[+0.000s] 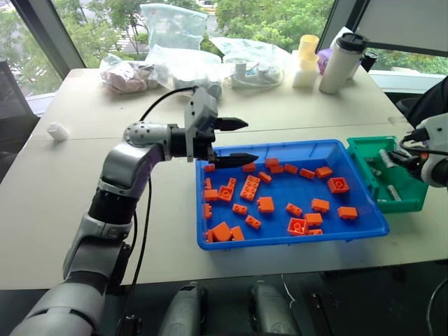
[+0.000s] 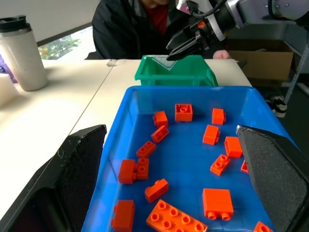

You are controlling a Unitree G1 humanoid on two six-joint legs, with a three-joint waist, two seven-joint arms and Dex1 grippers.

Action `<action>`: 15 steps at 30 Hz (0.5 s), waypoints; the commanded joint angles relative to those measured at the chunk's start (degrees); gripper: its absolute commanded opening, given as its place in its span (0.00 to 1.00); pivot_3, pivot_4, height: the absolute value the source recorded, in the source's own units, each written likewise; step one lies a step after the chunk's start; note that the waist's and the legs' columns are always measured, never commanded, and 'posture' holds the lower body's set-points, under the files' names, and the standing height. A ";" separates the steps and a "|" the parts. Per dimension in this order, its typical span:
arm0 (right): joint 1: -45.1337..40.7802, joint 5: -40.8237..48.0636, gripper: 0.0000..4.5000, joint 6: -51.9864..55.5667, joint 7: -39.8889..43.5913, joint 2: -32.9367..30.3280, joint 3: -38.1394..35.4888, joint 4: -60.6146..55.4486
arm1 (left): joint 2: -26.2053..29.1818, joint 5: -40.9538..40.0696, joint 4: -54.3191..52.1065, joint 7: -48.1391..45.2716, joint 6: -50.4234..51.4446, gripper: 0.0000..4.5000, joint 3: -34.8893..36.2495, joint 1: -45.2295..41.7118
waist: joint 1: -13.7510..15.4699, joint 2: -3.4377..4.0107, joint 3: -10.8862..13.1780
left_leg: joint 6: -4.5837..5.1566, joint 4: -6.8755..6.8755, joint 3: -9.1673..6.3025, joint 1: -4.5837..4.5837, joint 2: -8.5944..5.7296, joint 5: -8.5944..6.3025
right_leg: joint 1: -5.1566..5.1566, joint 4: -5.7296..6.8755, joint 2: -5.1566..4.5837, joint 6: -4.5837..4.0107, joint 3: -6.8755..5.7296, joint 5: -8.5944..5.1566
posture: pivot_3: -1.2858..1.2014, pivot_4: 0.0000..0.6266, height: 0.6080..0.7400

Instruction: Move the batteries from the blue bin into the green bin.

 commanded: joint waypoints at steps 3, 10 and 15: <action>-2.43 -1.29 0.99 -4.58 -0.01 -2.08 0.83 1.04 | 1.65 1.46 -1.59 1.49 -1.93 1.00 1.63 -0.42 | -0.13 0.00 0.00 | 0.00 0.00 0.00 0.00 0.00 0.00 | -0.01 0.00 0.01 0.00 0.00 0.00 | 0.52 0.24 1.00; -0.22 6.49 0.99 -10.93 11.55 -3.28 -3.05 -6.31 | 8.60 -0.68 -7.07 -0.64 0.96 1.00 4.60 3.47 | -0.46 0.01 0.00 | 0.00 -0.03 0.00 0.00 0.02 0.00 | -0.03 0.00 0.03 0.00 0.00 0.00 | 0.52 0.24 1.00; 8.70 16.64 0.99 -3.11 22.09 -5.49 -13.60 -12.70 | 15.94 -4.20 -17.32 2.80 8.87 1.00 10.36 11.28 | 0.17 0.01 0.02 | 0.01 -0.07 -0.04 -0.02 0.07 -0.01 | -0.02 -0.03 0.02 0.00 -0.03 0.00 | 0.52 0.24 1.00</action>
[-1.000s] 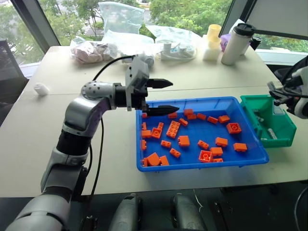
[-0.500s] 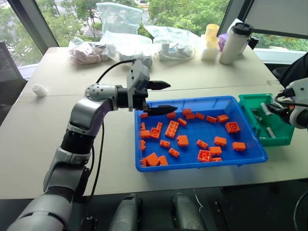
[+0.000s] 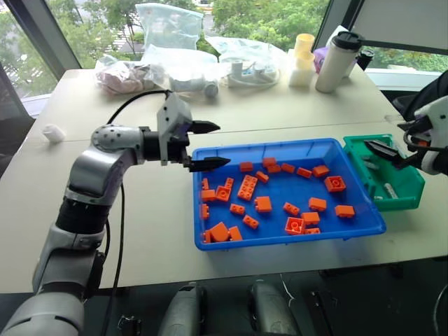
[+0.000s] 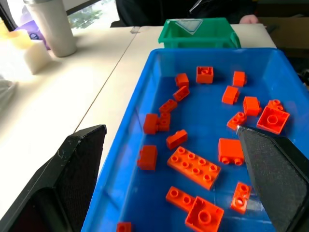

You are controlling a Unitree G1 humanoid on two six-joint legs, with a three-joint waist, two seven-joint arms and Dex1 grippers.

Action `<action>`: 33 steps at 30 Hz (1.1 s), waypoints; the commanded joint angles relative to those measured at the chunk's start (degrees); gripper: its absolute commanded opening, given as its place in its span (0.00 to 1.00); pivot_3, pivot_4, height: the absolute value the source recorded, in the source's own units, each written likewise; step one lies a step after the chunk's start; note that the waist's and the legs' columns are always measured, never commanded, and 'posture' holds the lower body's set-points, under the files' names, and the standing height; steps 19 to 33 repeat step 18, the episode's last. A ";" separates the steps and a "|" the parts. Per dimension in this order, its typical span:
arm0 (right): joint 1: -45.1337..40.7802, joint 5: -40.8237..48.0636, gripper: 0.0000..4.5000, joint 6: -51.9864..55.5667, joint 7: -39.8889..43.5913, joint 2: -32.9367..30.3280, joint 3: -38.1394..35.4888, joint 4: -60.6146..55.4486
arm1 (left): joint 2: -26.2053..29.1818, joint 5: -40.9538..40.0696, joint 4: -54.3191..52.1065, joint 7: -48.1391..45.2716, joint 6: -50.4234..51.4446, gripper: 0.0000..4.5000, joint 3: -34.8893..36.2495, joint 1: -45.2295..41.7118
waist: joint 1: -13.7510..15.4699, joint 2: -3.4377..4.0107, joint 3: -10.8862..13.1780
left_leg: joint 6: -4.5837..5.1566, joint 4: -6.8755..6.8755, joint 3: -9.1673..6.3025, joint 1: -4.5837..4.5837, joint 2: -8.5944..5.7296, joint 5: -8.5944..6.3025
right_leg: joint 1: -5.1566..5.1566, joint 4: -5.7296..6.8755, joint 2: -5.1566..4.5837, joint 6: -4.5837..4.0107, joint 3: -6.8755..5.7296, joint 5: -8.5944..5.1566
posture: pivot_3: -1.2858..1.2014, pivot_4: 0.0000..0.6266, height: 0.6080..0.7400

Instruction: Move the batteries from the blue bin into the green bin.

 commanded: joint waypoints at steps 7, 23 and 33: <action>17.08 11.70 0.99 8.42 12.44 -3.01 -17.72 -8.85 | 9.86 -11.66 -17.47 6.69 16.78 1.00 16.87 16.22 | 0.90 -0.03 0.00 | 0.03 0.09 -0.05 0.15 -0.02 -0.02 | 0.31 -0.15 -0.11 0.08 -0.03 0.05 | 0.52 0.24 1.00; 16.34 15.38 0.99 5.28 10.46 2.80 -9.55 -10.76 | 11.68 -15.80 -21.63 11.40 20.15 1.00 21.14 24.16 | 0.33 -0.04 0.00 | 0.01 0.03 -0.12 0.36 -0.02 -0.03 | 0.59 -0.25 -0.12 0.06 -0.09 0.04 | 0.52 0.24 1.00; 16.34 15.38 0.99 5.28 10.46 2.80 -9.55 -10.76 | 11.68 -15.80 -21.63 11.40 20.15 1.00 21.14 24.16 | 0.33 -0.04 0.00 | 0.01 0.03 -0.12 0.36 -0.02 -0.03 | 0.59 -0.25 -0.12 0.06 -0.09 0.04 | 0.52 0.24 1.00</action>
